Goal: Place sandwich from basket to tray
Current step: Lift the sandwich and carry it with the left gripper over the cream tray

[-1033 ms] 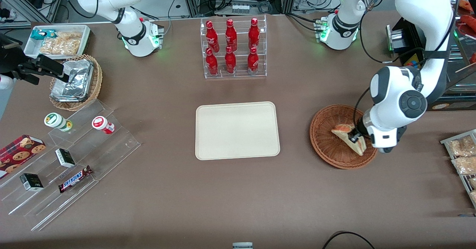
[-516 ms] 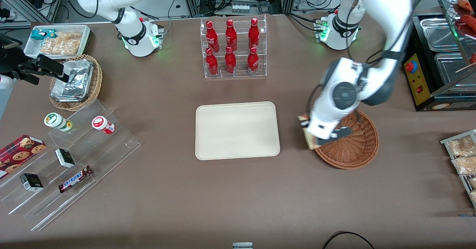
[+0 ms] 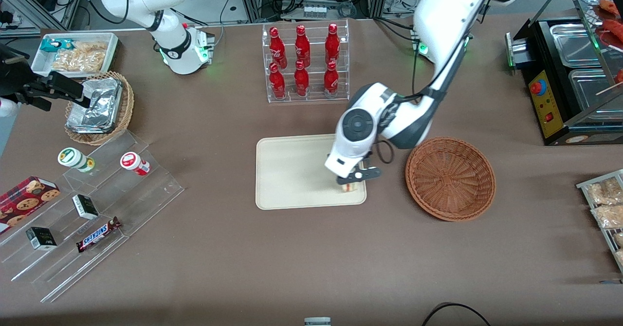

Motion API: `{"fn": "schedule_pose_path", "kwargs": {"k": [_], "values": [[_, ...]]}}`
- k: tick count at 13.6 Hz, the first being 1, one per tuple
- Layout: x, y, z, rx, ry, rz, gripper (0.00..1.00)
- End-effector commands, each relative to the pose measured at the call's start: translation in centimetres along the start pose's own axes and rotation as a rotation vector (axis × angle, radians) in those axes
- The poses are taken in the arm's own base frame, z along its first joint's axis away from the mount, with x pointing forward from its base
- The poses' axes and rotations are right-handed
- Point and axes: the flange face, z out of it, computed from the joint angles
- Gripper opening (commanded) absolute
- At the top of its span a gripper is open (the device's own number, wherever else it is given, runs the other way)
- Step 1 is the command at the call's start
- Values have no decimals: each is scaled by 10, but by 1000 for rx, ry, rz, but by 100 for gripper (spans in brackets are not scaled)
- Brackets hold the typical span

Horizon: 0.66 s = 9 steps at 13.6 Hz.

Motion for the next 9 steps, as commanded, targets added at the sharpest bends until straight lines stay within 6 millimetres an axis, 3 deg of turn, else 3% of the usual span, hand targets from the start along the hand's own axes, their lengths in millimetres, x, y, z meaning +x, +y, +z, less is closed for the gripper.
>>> {"fn": "schedule_pose_path", "kwargs": {"k": [1, 3, 6, 9], "values": [[0, 23, -1, -5, 12, -14, 10], [-12, 47, 5, -17, 20, -9, 10], [-30, 66, 10, -23, 17, 17, 10], [-40, 79, 28, -55, 35, 38, 11]]}}
